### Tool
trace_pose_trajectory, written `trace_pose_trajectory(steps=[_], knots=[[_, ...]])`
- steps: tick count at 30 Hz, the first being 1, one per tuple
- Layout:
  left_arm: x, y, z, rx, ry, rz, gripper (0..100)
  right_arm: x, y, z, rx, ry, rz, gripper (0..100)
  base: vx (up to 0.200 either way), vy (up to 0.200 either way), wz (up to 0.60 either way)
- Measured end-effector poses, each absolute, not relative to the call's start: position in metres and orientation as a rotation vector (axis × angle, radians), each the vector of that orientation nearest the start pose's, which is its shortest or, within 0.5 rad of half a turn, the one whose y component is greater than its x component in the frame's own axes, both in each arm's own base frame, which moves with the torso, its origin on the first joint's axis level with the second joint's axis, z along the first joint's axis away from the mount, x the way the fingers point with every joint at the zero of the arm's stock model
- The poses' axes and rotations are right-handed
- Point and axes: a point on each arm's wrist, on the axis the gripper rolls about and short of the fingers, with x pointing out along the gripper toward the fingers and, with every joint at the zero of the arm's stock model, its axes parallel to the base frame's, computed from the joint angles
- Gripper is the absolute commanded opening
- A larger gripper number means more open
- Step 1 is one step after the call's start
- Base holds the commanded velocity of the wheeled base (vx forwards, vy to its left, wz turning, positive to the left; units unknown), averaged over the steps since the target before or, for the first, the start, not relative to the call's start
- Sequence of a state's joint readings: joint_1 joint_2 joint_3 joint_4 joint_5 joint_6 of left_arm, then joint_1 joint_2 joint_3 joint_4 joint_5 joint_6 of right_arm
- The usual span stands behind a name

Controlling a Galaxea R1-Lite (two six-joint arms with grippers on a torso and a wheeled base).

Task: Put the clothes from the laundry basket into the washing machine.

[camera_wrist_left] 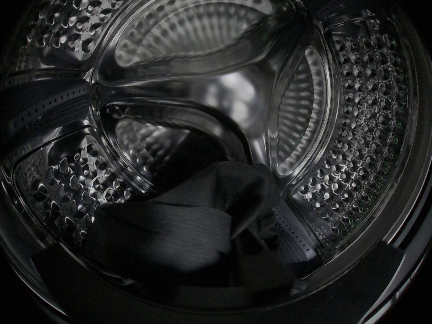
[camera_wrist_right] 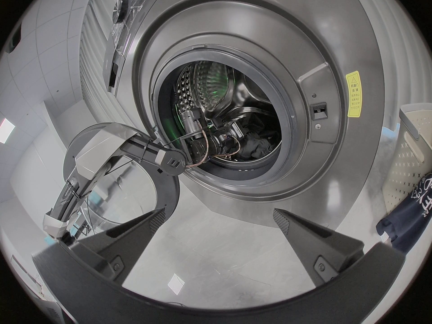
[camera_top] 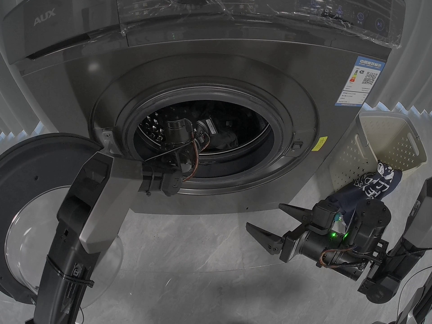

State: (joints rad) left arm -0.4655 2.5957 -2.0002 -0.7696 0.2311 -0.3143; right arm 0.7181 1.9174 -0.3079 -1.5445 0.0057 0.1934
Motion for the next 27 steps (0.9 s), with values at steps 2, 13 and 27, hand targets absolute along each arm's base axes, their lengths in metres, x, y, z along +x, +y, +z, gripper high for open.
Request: trace_pose_trajectory(steps=[2,13,27], knots=[[0.488,-0.241,0.136,-0.369,-0.121,-0.264,100,0.205,0.18,0.098,0.162,0.132,0.715,100,0.0,0.0,0.0],[0.475,-0.256,0.144,-0.371,-0.104,-0.292,100,0.205,0.18,0.098,0.161,0.134,0.715,100,0.0,0.0,0.0],[0.404,-0.256,0.127,-0.159,0.07,-0.403,100,0.204,0.176,0.096,0.157,0.145,0.709,100,0.0,0.0,0.0]])
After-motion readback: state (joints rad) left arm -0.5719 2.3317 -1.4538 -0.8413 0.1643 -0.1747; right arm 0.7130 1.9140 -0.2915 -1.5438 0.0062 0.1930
